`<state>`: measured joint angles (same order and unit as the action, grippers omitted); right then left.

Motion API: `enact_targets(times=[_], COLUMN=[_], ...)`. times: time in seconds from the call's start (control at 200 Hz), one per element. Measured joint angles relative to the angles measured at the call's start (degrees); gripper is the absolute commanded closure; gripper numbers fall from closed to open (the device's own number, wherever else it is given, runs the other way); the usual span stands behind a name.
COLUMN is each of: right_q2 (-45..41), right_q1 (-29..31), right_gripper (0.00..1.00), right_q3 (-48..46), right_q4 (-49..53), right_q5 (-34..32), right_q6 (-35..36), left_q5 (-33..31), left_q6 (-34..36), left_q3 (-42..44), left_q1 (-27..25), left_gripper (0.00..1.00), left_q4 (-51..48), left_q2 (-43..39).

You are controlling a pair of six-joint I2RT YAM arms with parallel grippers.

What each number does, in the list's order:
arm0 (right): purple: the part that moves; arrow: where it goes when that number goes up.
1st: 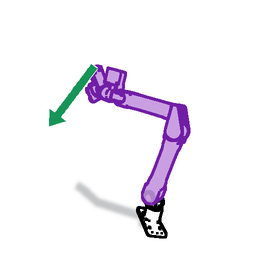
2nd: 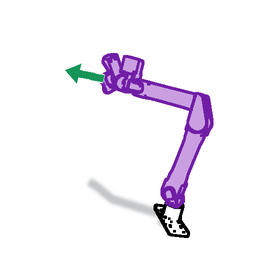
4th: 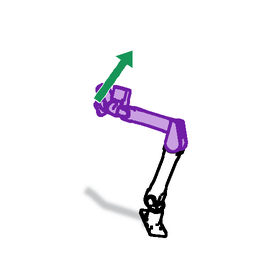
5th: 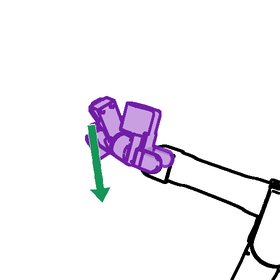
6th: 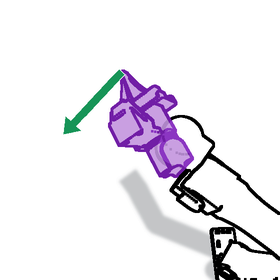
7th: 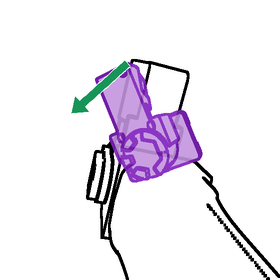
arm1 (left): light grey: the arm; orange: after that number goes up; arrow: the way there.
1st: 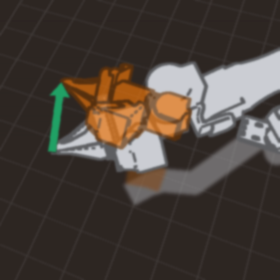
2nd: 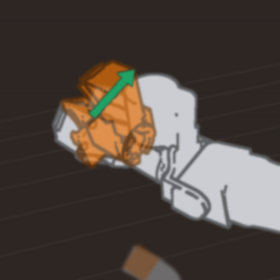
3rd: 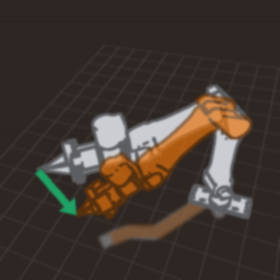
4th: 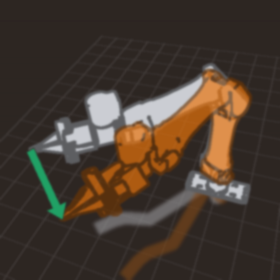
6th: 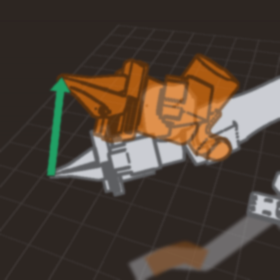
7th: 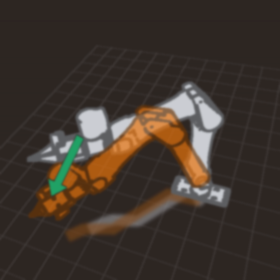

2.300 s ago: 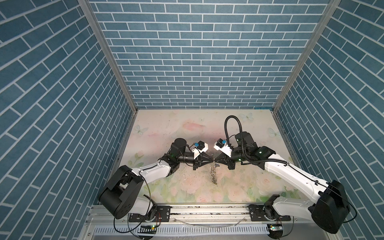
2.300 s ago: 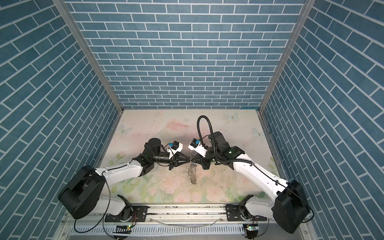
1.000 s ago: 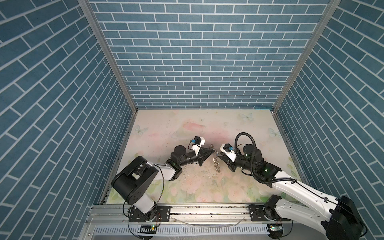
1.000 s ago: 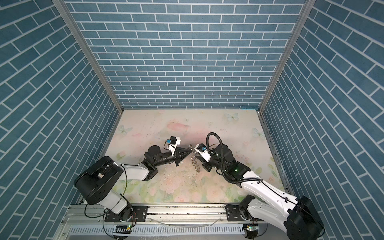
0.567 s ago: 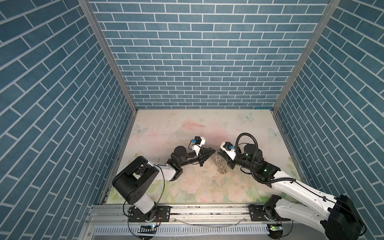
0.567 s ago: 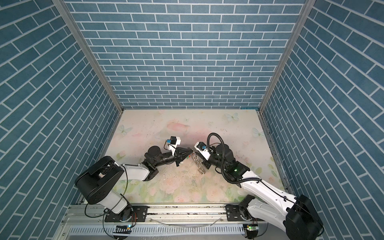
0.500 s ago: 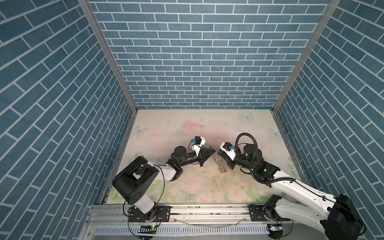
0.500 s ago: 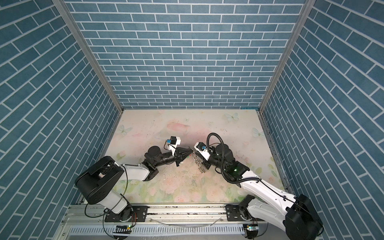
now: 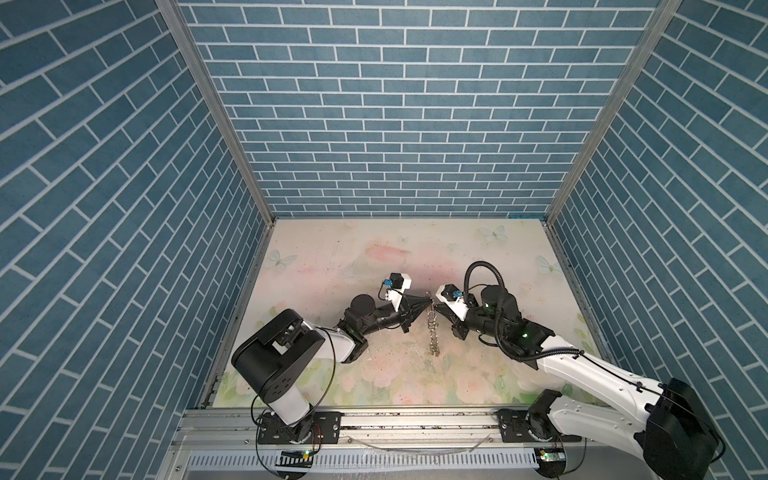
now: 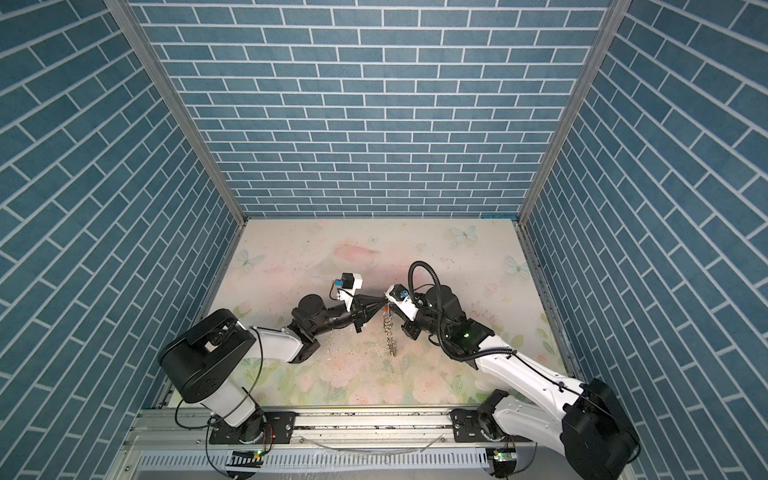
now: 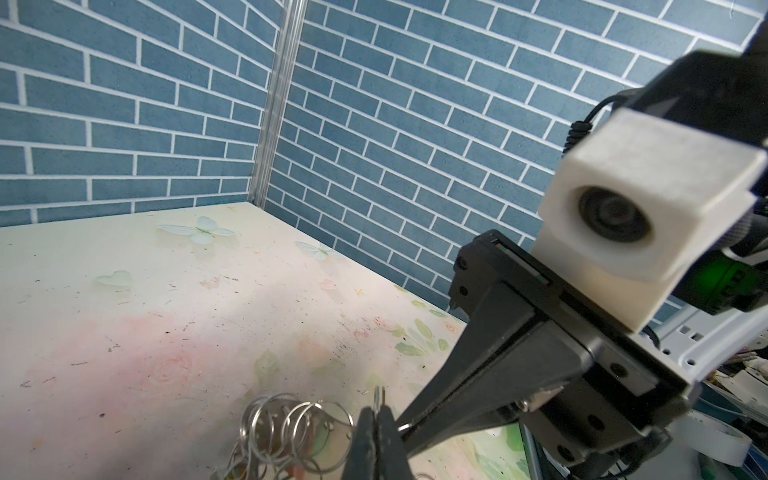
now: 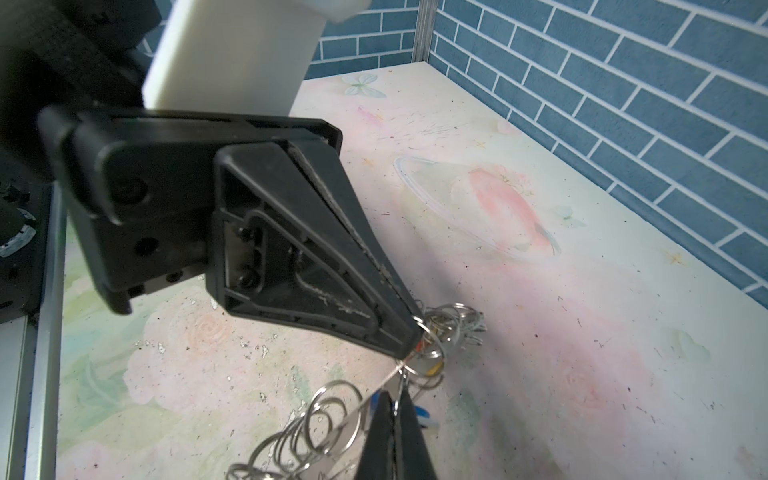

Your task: Put the keys on the keyring

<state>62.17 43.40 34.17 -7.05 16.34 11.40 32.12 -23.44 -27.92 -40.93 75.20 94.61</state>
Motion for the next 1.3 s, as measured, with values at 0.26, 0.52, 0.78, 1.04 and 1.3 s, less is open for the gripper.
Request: enact_targets(times=[0.26, 0.52, 0.78, 1.04, 1.3], right_q2=[0.44, -7.54, -11.93, -7.78, -7.74], right_q1=[0.15, -2.14, -10.21, -10.73, -10.84], right_gripper=[0.83, 0.72, 0.78, 0.78, 0.79], right_q3=[0.52, 0.87, 0.79, 0.79, 0.48], right_q4=[0.85, 5.92, 4.39, 4.24, 3.13], right_q5=[-0.28, 1.05, 14.14, 26.16, 31.39], right_q6=[-2.12, -2.75, -5.86, -6.51, -6.49], left_q5=[-2.12, 0.55, 5.55, 10.58, 13.22], left_q6=[0.13, 1.42, 3.17, 3.72, 4.7], left_q3=[0.0, 0.0, 0.0, 0.0, 0.55], left_q1=[-0.72, -0.85, -0.96, -1.01, -0.98], left_gripper=[1.0, 1.0, 1.0, 1.0, 1.0], left_q4=[0.37, 1.25, 1.46, 1.81, 1.88], left_q2=[0.55, 0.55, -0.46, -2.73, -5.16])
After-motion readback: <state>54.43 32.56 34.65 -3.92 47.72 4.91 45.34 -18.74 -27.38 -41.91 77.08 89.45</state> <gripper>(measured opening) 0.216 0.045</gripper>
